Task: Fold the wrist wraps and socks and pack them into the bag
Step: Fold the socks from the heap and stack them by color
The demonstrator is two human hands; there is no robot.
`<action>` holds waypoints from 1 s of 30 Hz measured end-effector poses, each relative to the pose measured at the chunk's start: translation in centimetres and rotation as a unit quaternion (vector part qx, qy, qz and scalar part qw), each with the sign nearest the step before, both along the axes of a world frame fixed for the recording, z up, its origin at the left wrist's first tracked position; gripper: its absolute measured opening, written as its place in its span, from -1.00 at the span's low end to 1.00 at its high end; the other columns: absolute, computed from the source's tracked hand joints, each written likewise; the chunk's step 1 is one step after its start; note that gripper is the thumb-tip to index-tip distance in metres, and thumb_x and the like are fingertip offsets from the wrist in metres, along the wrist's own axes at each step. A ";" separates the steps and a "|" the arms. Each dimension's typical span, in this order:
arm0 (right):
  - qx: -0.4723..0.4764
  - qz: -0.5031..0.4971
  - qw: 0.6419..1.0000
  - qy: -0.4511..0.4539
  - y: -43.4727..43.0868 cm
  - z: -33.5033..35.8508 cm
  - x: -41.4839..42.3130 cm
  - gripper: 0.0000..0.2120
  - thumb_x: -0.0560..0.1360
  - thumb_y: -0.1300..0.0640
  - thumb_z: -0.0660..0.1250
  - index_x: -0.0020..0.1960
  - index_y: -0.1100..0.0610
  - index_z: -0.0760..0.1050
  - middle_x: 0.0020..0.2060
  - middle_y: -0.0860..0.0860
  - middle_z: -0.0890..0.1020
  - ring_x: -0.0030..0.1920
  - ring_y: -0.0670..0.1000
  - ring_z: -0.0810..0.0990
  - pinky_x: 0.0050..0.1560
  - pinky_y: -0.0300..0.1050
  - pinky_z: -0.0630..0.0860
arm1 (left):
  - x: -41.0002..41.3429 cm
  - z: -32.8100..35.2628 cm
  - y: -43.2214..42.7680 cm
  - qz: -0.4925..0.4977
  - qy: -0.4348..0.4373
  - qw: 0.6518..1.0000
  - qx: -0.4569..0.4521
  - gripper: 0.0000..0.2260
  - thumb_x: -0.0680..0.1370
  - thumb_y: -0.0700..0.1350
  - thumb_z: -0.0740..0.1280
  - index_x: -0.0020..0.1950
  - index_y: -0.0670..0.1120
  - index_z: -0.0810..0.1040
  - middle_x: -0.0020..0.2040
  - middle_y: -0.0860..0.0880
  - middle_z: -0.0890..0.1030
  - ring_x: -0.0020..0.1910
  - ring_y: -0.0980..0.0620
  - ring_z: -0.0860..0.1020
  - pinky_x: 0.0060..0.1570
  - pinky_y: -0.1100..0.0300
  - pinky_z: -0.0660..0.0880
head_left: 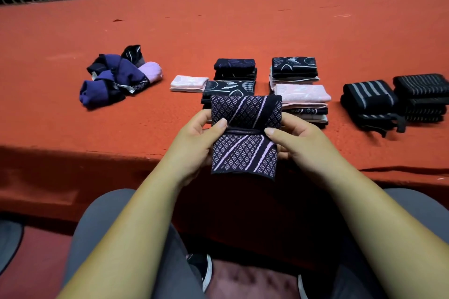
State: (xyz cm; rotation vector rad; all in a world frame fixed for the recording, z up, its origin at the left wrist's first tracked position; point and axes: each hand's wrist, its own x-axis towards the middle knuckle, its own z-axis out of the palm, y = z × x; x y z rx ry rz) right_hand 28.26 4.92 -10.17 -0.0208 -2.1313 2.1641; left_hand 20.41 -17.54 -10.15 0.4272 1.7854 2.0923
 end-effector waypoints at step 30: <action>-0.124 0.001 0.991 -0.045 -0.6 0.0 -0.5 -0.60 0.71 0.34 0.17 0.40 -0.02 0.55 -0.11 0.09 0.70 -0.34 -0.03 0.59 -0.32 -0.12 0.56 | -0.5 0.3 -0.1 -0.022 -0.097 0.989 0.107 -0.63 0.71 -0.31 0.17 0.50 -0.13 0.48 0.21 -0.19 0.68 -0.04 -0.02 0.66 -0.14 0.12 0.65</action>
